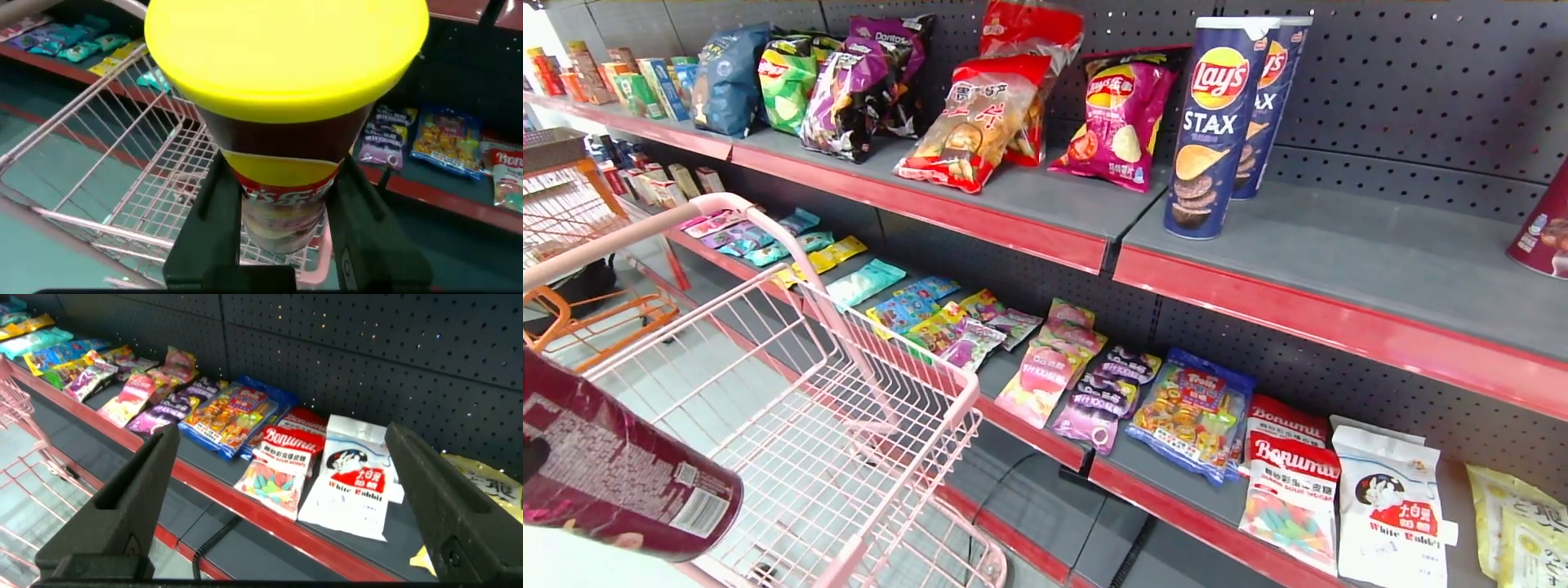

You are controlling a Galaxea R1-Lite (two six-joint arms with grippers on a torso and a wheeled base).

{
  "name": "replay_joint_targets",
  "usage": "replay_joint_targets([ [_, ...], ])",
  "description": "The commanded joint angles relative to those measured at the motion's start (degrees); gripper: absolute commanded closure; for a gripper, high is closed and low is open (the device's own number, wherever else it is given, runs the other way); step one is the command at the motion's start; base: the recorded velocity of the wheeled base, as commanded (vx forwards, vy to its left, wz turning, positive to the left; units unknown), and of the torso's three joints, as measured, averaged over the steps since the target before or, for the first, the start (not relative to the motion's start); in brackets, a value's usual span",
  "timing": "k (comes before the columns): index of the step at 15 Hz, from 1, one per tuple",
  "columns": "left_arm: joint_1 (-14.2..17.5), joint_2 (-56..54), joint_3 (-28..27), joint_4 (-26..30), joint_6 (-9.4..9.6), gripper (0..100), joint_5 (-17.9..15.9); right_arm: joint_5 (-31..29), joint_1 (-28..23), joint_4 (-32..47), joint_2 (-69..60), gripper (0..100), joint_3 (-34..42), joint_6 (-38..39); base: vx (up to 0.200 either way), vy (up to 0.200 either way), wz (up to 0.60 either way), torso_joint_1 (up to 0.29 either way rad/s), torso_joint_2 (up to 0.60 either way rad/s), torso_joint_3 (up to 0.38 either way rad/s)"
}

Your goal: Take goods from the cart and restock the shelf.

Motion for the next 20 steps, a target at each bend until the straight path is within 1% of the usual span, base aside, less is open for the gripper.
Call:
replay_joint_targets([
  [1,0.15,-4.53,2.26,0.09,0.13,100,0.47,0.0,0.02,-0.01,-0.01,0,-0.06,-0.01,0.0,0.0,0.0,0.124,-0.43,-0.281],
  [4,0.15,-5.76,2.96,0.18,0.22,100,0.73,0.0,0.02,-0.01,-0.01,0,0.02,-0.01,0.0,0.0,0.0,0.167,-0.49,-0.328],
  [6,0.23,-6.2,3.05,0.26,1.8,100,1.08,0.0,0.02,-0.01,0.08,0,-0.06,-0.01,0.0,0.0,0.0,0.193,-0.53,-0.344],
  [7,0.23,-6.37,3.05,0.26,2.06,100,1.08,0.0,0.02,-0.01,-0.01,0,-0.06,-0.01,0.0,0.0,0.0,0.198,-0.54,-0.349],
  [9,0.23,-6.55,3.05,0.26,3.38,100,1.34,0.0,0.02,-0.01,-0.01,0,-0.06,-0.01,0.0,0.0,0.0,0.22,-0.57,-0.354],
  [11,0.23,-6.55,3.05,0.26,3.56,100,2.14,0.09,0.02,-0.01,-0.01,0,-0.06,0.08,0.0,0.0,0.0,0.239,-0.59,-0.366],
  [14,0.23,-6.73,3.67,0.18,3.73,100,2.14,0.09,0.02,-0.01,0.08,0,-0.06,-0.1,0.0,0.0,-0.6,0.185,-0.47,-0.274],
  [20,0.23,-7.34,3.75,0.26,4.08,100,2.22,0.09,0.02,-0.01,-0.01,0,-0.06,0.08,0.0,0.0,-0.6,0.018,-0.02,-0.019],
])
